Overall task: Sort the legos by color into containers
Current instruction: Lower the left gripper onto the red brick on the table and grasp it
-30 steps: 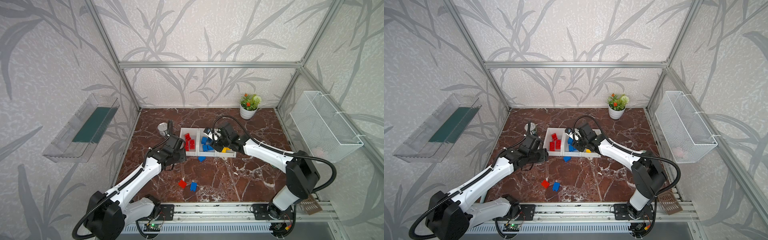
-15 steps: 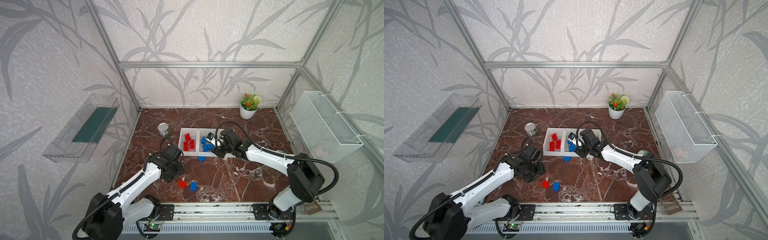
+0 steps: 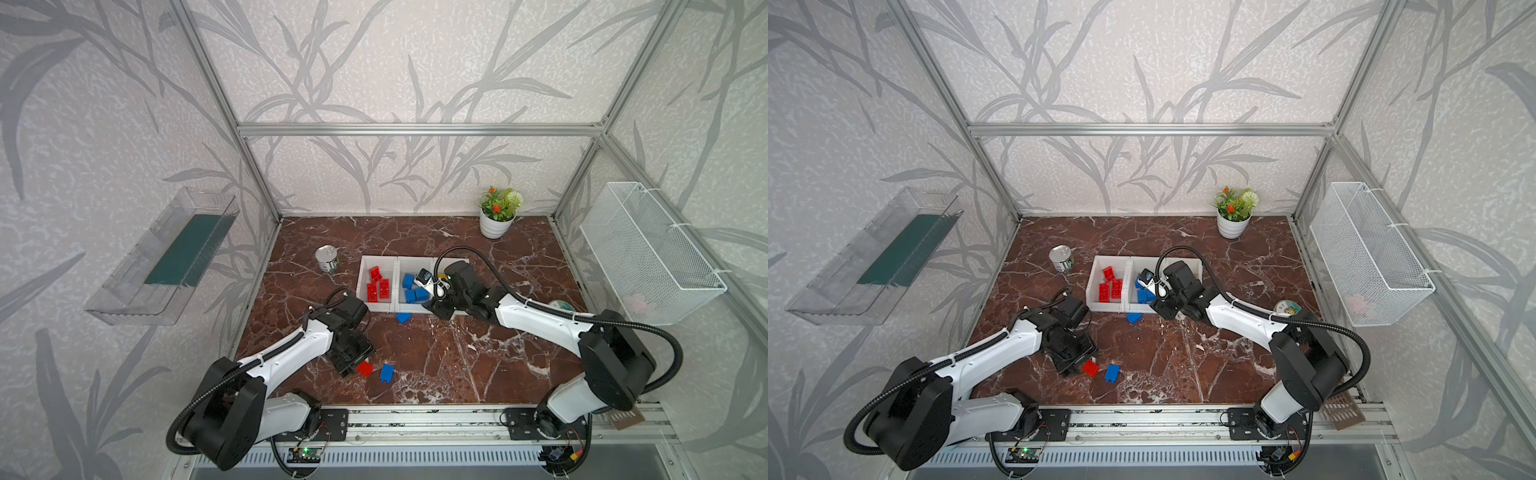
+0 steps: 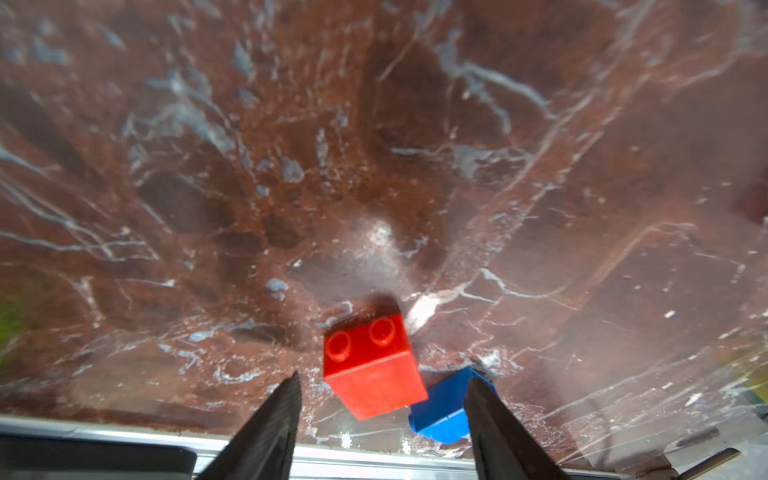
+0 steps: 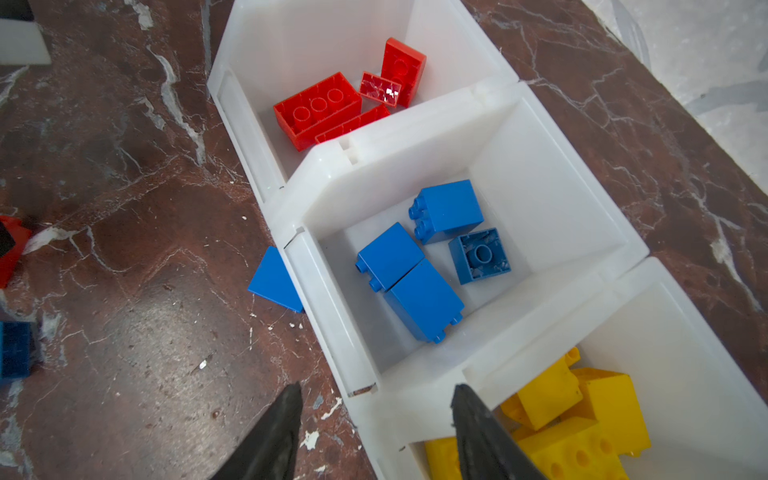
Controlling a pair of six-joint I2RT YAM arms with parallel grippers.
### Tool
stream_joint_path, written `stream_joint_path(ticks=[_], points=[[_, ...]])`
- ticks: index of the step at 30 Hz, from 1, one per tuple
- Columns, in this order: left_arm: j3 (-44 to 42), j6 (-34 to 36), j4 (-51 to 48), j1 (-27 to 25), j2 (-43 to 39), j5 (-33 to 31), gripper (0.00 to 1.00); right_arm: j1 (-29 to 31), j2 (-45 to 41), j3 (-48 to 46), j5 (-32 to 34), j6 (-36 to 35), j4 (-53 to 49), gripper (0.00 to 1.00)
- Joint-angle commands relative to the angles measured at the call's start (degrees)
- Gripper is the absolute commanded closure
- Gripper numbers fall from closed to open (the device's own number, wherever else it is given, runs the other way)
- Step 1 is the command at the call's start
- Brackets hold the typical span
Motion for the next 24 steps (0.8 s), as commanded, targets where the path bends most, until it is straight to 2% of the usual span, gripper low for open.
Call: stream_joint_path(ticks=[1, 8, 13, 18, 24], points=[[-1.5, -3.0, 1.2, -0.3, 1.1, 1.3, 0.36, -0.4, -2.1, -0.8, -0.8, 0.5, 1.5, 0.41], [-0.6, -1.6, 3.3, -0.6, 4.7, 1.2, 0.40, -0.6, -2.1, -1.0, -0.7, 0.6, 1.3, 0.41], [-0.3, -1.0, 4.2, -0.7, 6.3, 1.8, 0.48, -0.7, -2.1, -1.0, -0.5, 0.9, 1.2, 0.42], [-1.1, -1.2, 4.4, -0.8, 5.6, 1.5, 0.61, -0.7, -1.9, -1.1, -0.4, 1.1, 0.9, 0.42], [-0.4, -0.6, 3.7, -0.7, 3.9, 0.3, 0.67, -0.7, -1.6, -0.9, -0.4, 1.4, 0.6, 0.43]])
